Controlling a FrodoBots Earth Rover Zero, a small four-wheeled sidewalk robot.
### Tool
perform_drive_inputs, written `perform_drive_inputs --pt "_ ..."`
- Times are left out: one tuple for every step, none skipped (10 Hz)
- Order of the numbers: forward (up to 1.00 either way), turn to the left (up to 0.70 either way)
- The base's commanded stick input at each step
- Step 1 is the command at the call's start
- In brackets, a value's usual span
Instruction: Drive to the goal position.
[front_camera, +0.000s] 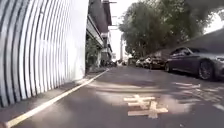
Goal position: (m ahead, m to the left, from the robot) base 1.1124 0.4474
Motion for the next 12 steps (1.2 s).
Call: perform_drive_inputs --pt "0.7 0.0" --pt "0.7 0.0" --pt "0.7 0.0" --pt "0.7 0.0" --pt "0.7 0.0" --pt "0.7 0.0" --pt "0.7 0.0" --pt "0.7 0.0" --pt "0.7 0.0" --pt "0.7 0.0" --pt "0.7 0.0" --pt "0.7 0.0"
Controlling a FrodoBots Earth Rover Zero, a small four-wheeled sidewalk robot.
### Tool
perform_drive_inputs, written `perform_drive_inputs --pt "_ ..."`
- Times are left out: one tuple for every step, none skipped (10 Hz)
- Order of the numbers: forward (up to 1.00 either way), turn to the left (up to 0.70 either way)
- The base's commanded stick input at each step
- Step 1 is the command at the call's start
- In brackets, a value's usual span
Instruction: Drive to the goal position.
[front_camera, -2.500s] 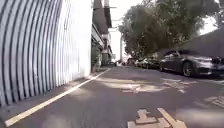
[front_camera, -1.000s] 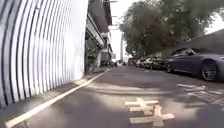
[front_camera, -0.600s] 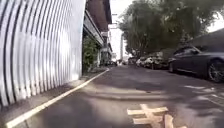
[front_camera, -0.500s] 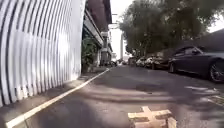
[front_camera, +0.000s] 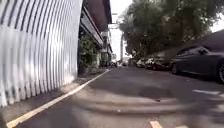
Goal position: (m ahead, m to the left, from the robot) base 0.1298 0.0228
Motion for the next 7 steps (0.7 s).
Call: perform_drive_inputs --pt "0.7 0.0" --pt "0.7 0.0" --pt "0.7 0.0" --pt "0.7 0.0" --pt "0.7 0.0" --pt "0.7 0.0" --pt "0.7 0.0"
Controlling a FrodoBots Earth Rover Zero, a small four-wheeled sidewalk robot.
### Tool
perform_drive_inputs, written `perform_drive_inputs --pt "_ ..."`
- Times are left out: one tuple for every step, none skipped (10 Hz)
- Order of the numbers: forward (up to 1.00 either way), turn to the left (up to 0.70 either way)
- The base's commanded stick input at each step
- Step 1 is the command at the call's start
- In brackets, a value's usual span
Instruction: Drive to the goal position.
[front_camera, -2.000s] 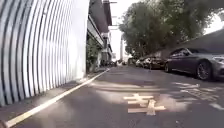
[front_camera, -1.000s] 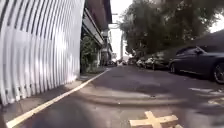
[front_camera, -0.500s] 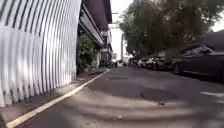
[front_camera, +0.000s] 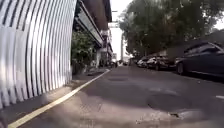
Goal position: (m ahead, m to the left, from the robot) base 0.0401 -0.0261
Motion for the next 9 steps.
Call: perform_drive_inputs --pt "0.7 0.0" --pt "0.7 -0.01" --pt "0.7 -0.06" --pt "0.7 -0.13" --pt "0.7 -0.09" --pt "0.7 -0.03" --pt "0.7 0.0" --pt "0.7 0.0" --pt "0.7 0.0"
